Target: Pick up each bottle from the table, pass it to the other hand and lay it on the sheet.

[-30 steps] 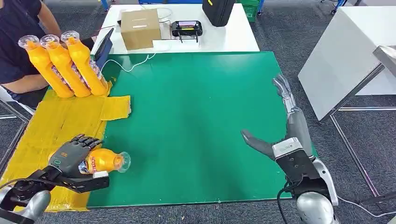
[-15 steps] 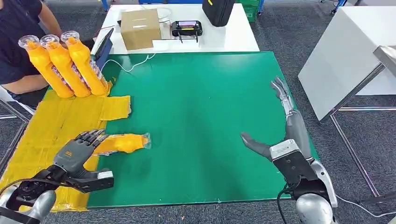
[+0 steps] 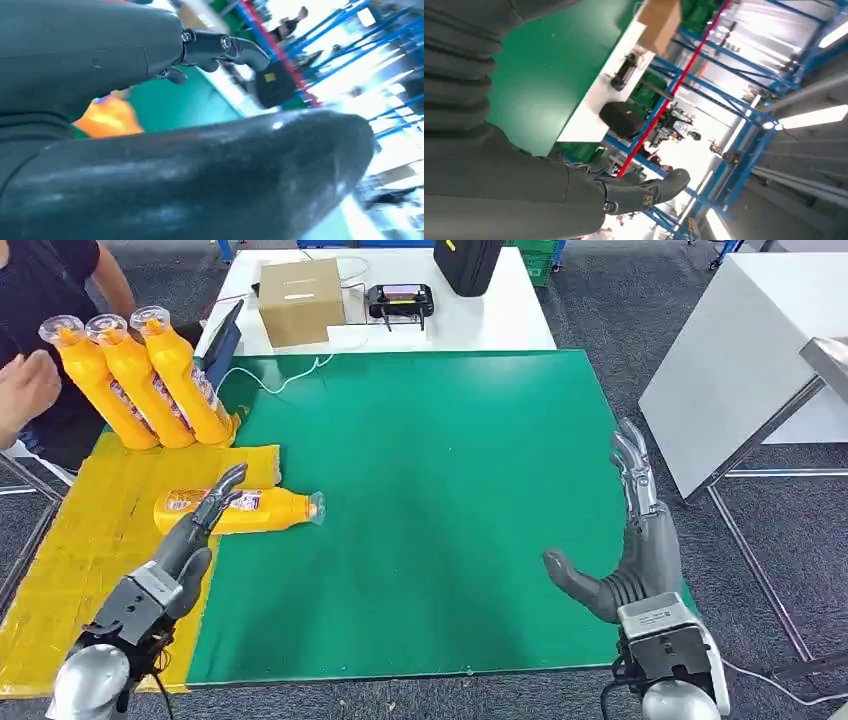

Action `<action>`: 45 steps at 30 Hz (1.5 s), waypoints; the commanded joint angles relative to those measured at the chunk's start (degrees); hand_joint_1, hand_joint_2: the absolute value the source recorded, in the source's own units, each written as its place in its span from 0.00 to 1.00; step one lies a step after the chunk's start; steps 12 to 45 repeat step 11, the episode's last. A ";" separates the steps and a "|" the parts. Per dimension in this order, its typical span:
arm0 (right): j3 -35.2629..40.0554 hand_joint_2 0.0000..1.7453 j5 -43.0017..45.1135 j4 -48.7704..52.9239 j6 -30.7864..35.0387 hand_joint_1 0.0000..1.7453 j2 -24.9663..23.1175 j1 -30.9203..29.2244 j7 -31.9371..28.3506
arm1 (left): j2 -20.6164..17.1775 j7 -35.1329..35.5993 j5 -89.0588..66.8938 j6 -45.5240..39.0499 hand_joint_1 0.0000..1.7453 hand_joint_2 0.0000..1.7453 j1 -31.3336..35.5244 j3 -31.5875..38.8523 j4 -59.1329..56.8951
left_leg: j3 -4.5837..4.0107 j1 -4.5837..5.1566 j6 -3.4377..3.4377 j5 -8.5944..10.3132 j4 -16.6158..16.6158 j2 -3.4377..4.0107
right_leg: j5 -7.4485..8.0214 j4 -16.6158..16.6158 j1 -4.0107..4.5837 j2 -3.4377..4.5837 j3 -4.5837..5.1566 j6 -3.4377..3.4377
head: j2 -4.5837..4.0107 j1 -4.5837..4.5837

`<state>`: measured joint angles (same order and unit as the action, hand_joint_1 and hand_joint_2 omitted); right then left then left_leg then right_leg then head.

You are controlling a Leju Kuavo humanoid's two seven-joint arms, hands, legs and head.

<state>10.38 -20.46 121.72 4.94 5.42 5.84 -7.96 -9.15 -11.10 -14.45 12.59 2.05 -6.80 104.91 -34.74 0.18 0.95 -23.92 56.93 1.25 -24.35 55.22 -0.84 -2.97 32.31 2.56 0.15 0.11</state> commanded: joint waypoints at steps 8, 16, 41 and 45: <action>0.85 0.00 -4.64 -0.54 4.57 0.00 -2.33 0.67 -3.18 | 8.41 -3.19 11.39 1.22 0.00 0.00 -2.05 -4.10 11.09 | 0.19 -0.16 -0.08 -0.07 0.03 -0.04 | -0.07 -0.02 0.09 0.26 -0.19 -0.08 | 0.00 -0.02; 2.30 0.00 -5.05 -0.45 4.03 0.00 -1.20 1.41 -2.53 | 7.68 -2.90 11.39 1.42 0.00 0.00 -2.18 -4.92 10.16 | 0.26 -0.14 -0.08 -0.08 0.00 -0.15 | -0.11 -0.03 0.06 0.20 -0.29 -0.09 | 0.00 0.00; 2.30 0.00 -5.05 -0.45 4.03 0.00 -1.20 1.41 -2.53 | 7.68 -2.90 11.39 1.42 0.00 0.00 -2.18 -4.92 10.16 | 0.26 -0.14 -0.08 -0.08 0.00 -0.15 | -0.11 -0.03 0.06 0.20 -0.29 -0.09 | 0.00 0.00; 2.30 0.00 -5.05 -0.45 4.03 0.00 -1.20 1.41 -2.53 | 7.68 -2.90 11.39 1.42 0.00 0.00 -2.18 -4.92 10.16 | 0.26 -0.14 -0.08 -0.08 0.00 -0.15 | -0.11 -0.03 0.06 0.20 -0.29 -0.09 | 0.00 0.00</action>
